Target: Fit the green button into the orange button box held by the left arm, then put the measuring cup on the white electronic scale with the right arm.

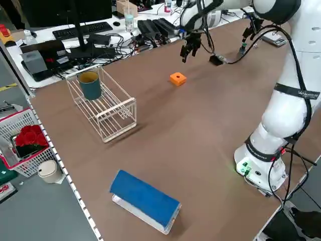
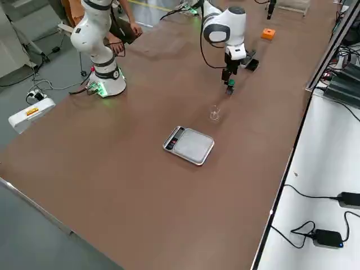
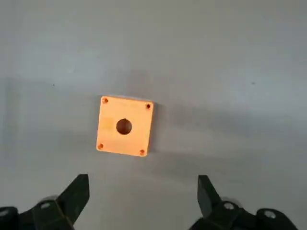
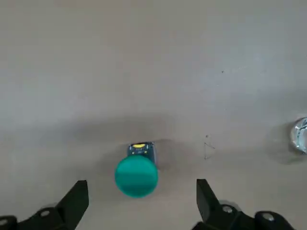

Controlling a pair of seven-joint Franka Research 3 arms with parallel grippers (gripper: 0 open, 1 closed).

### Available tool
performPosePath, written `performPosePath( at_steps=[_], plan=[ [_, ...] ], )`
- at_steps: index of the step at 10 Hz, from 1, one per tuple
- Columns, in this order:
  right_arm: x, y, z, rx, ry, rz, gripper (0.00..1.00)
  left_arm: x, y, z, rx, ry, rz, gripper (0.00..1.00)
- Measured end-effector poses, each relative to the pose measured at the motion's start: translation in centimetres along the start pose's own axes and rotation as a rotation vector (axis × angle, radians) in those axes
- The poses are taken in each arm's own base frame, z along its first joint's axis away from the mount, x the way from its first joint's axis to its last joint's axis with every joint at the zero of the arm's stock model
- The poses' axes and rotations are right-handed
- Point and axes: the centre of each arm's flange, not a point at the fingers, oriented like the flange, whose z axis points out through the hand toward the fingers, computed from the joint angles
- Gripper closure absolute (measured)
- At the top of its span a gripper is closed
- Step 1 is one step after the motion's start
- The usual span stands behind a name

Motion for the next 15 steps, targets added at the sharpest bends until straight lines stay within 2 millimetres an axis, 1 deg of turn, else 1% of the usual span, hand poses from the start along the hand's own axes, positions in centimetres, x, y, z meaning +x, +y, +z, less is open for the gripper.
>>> performPosePath(
  at_steps=[2, 4, 5, 6, 8, 9, 10, 11, 12, 13, 15],
  plan=[
    [-0.1, -0.3, 0.9, -0.015, 0.008, -0.002, 0.03, 0.6, -2.3, 1.3, 0.008, 0.021, -0.018, 0.0],
    [0.1, -0.3, 1.4, -0.016, 0.011, 0.003, 0.05, 1.5, -4.5, 3.9, 0.006, 0.04, -0.029, 0.0],
    [0.1, -0.4, 1.8, -0.015, 0.011, 0.008, 0.07, 1.6, -4.6, 5.2, -0.005, 0.037, -0.035, 0.0],
    [0.1, -0.4, 2.1, -0.015, 0.01, 0.009, 0.15, 1.5, -4.2, 6.4, -0.02, 0.041, -0.035, 0.0],
    [0.1, -0.5, 2.5, -0.013, 0.011, 0.009, 0.19, 1.3, -3.5, 8.2, -0.037, 0.049, -0.025, 0.0],
    [0.1, -0.5, 2.7, -0.014, 0.01, 0.008, 0.26, 1.4, -3.5, 8.5, -0.036, 0.049, -0.024, 0.0],
    [0.1, -0.5, 2.8, -0.015, 0.009, 0.008, 0.4, 1.4, -3.4, 8.6, -0.034, 0.05, -0.019, 0.0],
    [0.1, -0.5, 2.8, -0.015, 0.009, 0.009, 0.45, 1.4, -3.4, 8.8, -0.026, 0.053, -0.006, 0.0],
    [0.1, -0.5, 2.9, -0.015, 0.008, 0.015, 0.55, 1.5, -3.5, 9.0, -0.017, 0.056, 0.006, 0.0],
    [0.1, -0.5, 2.9, -0.016, 0.009, 0.022, 0.61, 1.5, -3.6, 9.2, -0.012, 0.057, 0.015, 0.0],
    [0.2, -0.7, 2.7, -0.014, 0.013, 0.025, 0.61, 1.8, -3.3, 9.7, -0.014, 0.056, 0.021, 0.0]
  ],
)
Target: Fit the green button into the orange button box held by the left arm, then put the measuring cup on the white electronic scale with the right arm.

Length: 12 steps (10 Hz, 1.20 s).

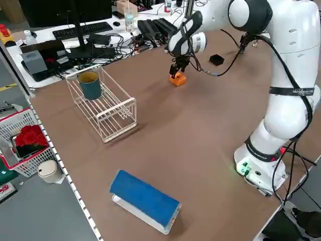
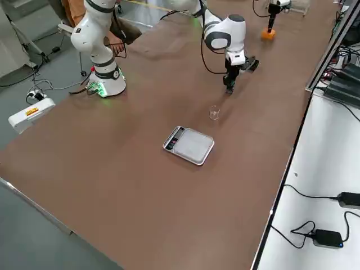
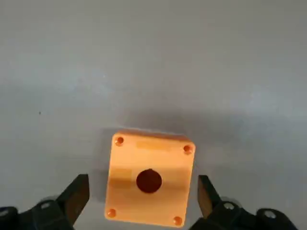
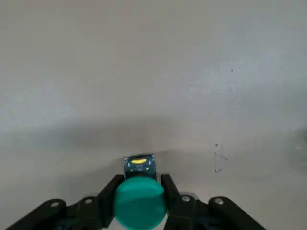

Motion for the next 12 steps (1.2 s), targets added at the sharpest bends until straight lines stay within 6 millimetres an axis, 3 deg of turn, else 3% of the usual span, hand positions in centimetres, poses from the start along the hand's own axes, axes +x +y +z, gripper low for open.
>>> performPosePath(
  at_steps=[2, 4, 6, 8, 10, 11, 12],
  plan=[
    [0.5, -0.3, -0.7, 0.0, 0.004, 0.004, 0.61, 0.2, 0.5, 0.4, -0.005, 0.0, 0.006, 0.0],
    [1.3, -2.2, -3.2, -0.034, -0.023, 0.007, 0.61, 0.2, 0.5, 1.0, 0.007, -0.001, 0.029, 0.0],
    [2.0, -6.8, -8.7, -0.034, -0.007, 0.0, 0.61, 0.2, 0.1, 1.5, 0.017, -0.004, 0.039, 0.0],
    [0.7, -12.3, -13.3, -0.01, 0.02, -0.004, 0.61, 0.1, 0.1, 1.8, 0.017, -0.009, 0.039, 0.0],
    [-1.5, -18.6, -14.1, 0.042, 0.049, 0.013, 0.61, -0.1, 0.3, 2.2, 0.016, -0.015, 0.042, 0.03],
    [-2.1, -21.3, -13.1, 0.066, 0.056, 0.018, 0.61, -0.3, 0.5, 2.5, 0.016, -0.02, 0.049, 0.03],
    [-2.3, -23.3, -11.4, 0.083, 0.061, 0.015, 0.61, -0.4, 0.6, 2.7, 0.02, -0.02, 0.06, 0.13]
  ],
)
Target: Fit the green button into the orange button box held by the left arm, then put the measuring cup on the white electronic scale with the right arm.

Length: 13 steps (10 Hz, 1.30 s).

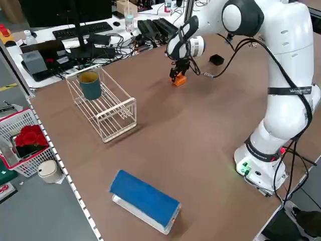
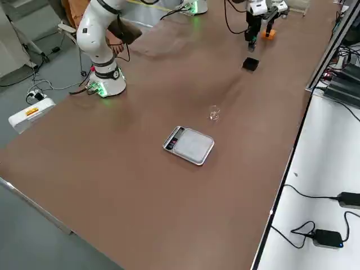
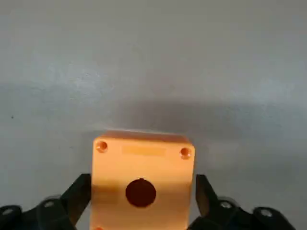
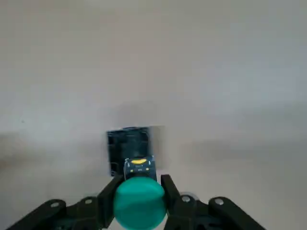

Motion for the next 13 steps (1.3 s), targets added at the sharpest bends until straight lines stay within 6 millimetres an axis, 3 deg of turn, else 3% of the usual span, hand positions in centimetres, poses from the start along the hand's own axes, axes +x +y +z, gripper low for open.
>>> performPosePath(
  at_steps=[2, 4, 6, 8, 13],
  plan=[
    [-0.7, -1.9, 4.5, 0.019, 0.004, -0.01, 0.61, 0.0, 0.0, 0.1, 0.014, 0.008, 0.037, 0.17],
    [-0.8, -1.9, 7.0, 0.014, 0.001, -0.009, 0.61, 0.0, 0.1, 0.1, 0.016, 0.011, 0.056, 0.21],
    [-0.8, -1.9, 7.6, 0.014, 0.001, -0.01, 0.61, 0.3, 0.1, -0.1, 0.013, 0.02, 0.054, 0.21],
    [-1.4, -2.2, 8.1, 0.011, -0.004, -0.017, 0.61, 2.1, 0.0, -1.7, 0.006, 0.057, 0.043, 0.21],
    [-2.1, -2.6, 8.6, 0.003, -0.007, -0.007, 0.61, 5.3, 3.7, -9.2, 0.02, -0.004, 0.011, 0.21]
  ],
)
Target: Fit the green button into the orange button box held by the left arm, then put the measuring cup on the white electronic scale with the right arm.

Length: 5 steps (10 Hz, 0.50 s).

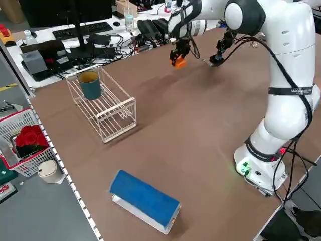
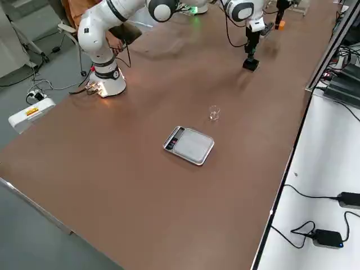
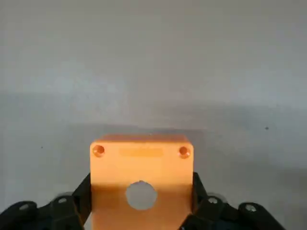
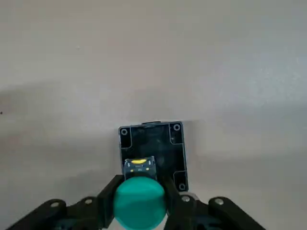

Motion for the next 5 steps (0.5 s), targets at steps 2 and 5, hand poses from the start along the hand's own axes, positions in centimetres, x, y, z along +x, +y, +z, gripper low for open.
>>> performPosePath(
  at_steps=[2, 5],
  plan=[
    [0.0, 0.0, 0.0, -0.003, 0.002, 0.005, 0.61, 1.2, -0.2, -1.9, 0.004, -0.008, -0.021, 0.21],
    [0.1, 0.1, 0.1, -0.006, 0.005, 0.009, 0.61, 2.7, 1.6, -6.6, -0.022, -0.025, -0.028, 0.21]
  ],
)
